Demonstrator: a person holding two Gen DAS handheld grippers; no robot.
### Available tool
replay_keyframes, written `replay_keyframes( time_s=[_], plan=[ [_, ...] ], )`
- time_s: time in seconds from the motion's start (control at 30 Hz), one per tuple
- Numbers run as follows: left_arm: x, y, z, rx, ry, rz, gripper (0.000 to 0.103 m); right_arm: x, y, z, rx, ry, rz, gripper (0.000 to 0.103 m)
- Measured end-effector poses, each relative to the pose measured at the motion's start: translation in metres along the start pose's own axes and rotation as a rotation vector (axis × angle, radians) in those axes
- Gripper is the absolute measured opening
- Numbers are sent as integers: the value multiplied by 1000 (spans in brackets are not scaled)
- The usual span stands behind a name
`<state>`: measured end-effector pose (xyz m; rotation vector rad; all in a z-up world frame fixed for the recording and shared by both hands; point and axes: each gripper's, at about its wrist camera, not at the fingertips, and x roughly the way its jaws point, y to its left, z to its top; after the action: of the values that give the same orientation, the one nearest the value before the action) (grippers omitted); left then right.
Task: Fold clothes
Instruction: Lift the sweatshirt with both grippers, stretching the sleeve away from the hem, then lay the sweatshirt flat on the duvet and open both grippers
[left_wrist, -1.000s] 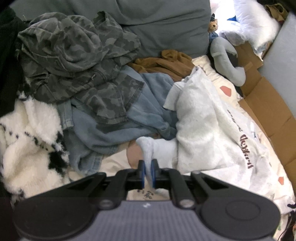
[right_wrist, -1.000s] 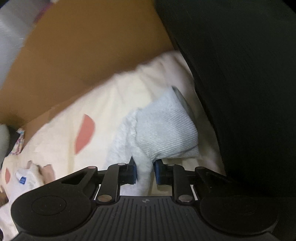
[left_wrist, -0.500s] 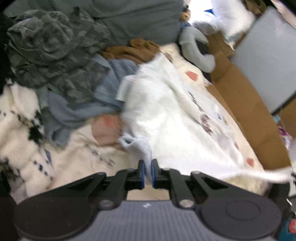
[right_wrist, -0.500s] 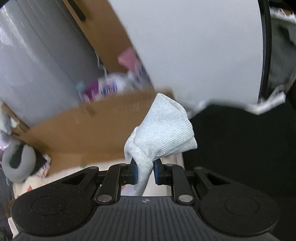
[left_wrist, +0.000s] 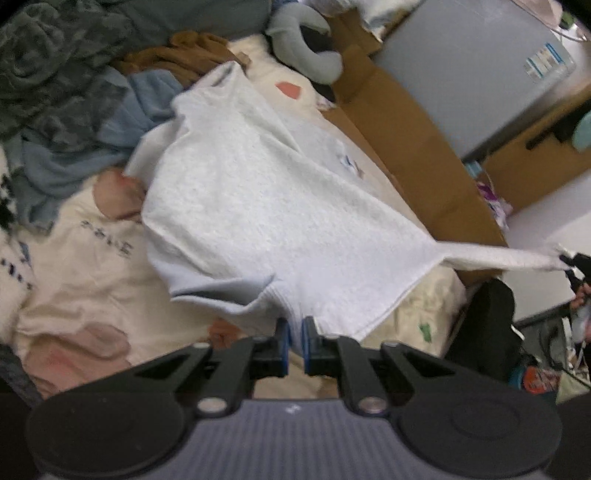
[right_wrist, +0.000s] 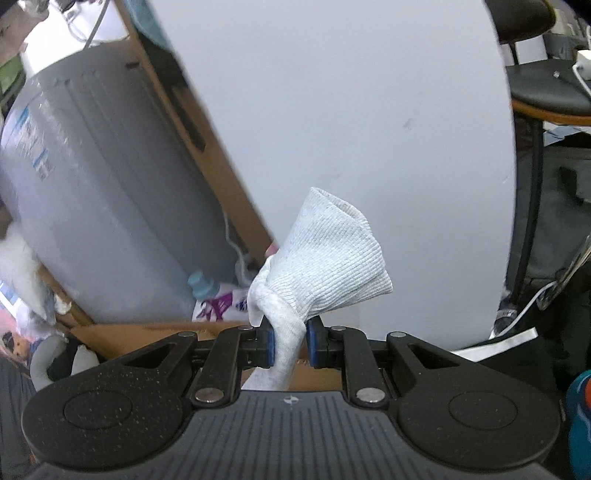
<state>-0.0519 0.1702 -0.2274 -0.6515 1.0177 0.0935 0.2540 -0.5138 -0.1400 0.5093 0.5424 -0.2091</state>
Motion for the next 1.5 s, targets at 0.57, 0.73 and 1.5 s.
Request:
replay_keyframes(
  time_s=[0.57,0.73,1.5],
  plan=[
    [67,-42,-6,128,198,-140,7,19,-128,-32,101,70,-218,18],
    [80,-55,-3,178,232,-159,7,25,-157,-74,135,192,-251,28],
    [109,-90,3,280,280,-236,7,-33,-89,-207,133,431,19,58]
  ],
)
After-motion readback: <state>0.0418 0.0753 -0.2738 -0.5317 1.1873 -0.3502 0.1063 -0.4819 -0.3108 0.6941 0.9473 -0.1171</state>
